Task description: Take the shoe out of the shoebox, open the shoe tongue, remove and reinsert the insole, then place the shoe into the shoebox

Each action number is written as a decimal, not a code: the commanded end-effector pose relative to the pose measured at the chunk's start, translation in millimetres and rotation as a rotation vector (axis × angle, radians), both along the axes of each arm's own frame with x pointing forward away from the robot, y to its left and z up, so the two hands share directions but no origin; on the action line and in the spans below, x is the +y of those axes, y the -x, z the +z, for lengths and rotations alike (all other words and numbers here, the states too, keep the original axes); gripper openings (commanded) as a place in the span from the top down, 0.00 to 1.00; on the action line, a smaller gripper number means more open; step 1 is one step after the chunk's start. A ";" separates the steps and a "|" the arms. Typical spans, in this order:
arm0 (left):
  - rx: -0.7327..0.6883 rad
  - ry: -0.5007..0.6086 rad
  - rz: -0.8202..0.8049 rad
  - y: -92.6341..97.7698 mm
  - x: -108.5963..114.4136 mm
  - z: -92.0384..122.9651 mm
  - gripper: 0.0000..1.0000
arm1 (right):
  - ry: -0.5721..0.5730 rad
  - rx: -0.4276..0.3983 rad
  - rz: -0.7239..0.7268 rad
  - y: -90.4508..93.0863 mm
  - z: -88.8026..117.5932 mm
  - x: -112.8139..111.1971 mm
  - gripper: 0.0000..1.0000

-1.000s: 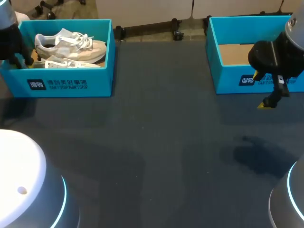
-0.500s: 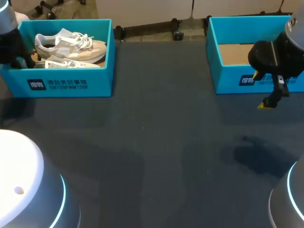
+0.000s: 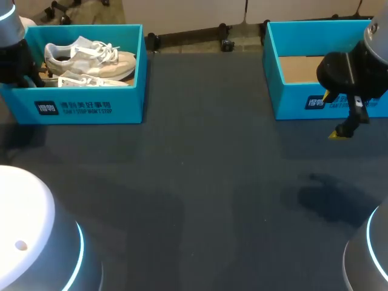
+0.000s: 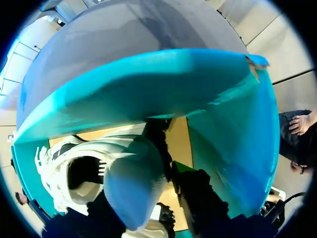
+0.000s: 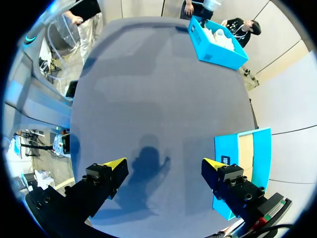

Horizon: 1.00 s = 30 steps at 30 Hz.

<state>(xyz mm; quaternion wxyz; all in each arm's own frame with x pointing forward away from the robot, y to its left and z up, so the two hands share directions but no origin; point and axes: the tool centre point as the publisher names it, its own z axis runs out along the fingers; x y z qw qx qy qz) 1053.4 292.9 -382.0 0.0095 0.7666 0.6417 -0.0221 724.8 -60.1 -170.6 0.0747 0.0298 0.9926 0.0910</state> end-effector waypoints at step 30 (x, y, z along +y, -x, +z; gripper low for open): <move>0.021 -0.063 -0.097 -2.1 1.8 62.5 1.00 | 0.003 0.002 -0.001 -1.6 -0.9 1.3 0.00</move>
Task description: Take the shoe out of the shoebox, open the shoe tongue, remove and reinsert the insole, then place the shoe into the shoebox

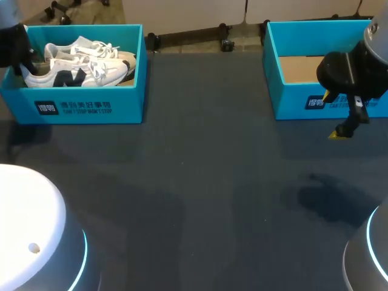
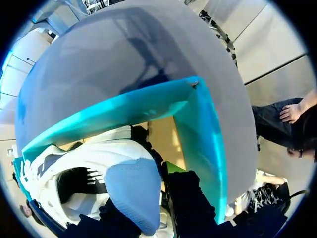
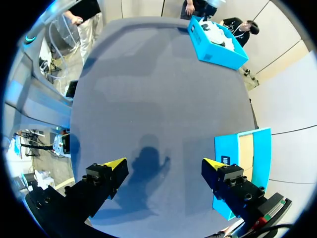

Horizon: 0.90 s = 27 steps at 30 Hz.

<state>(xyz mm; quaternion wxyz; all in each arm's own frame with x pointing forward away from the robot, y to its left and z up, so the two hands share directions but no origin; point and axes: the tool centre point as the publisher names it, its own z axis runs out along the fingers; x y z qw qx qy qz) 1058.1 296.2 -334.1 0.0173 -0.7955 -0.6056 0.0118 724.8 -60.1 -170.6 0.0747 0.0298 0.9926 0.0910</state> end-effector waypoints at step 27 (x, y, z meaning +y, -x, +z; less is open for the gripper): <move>-0.010 -0.036 0.006 -11.8 12.8 97.7 1.00 | 0.003 0.002 -0.001 -1.6 -0.9 1.3 0.00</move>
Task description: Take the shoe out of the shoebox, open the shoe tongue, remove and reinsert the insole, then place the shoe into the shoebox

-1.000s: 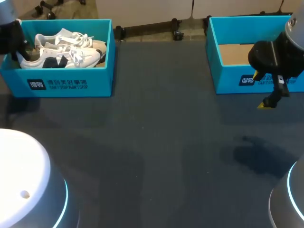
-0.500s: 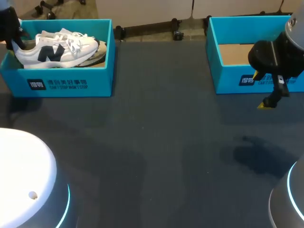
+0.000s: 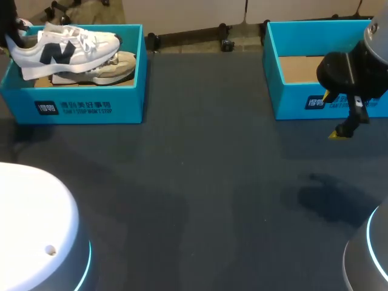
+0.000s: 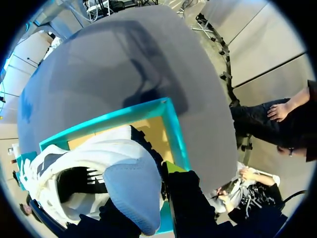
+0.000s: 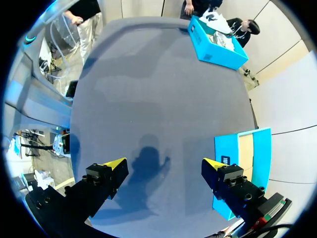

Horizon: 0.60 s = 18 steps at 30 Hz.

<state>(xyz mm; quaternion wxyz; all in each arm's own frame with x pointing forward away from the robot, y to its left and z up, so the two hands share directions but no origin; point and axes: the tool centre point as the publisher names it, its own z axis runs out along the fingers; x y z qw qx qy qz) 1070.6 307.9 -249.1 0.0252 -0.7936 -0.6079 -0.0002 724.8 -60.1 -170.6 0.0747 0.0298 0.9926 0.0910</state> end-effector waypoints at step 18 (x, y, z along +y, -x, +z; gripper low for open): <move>-0.017 0.009 0.031 0.8 6.5 23.5 1.00 | 0.003 0.002 -0.001 -1.6 -0.9 1.3 0.00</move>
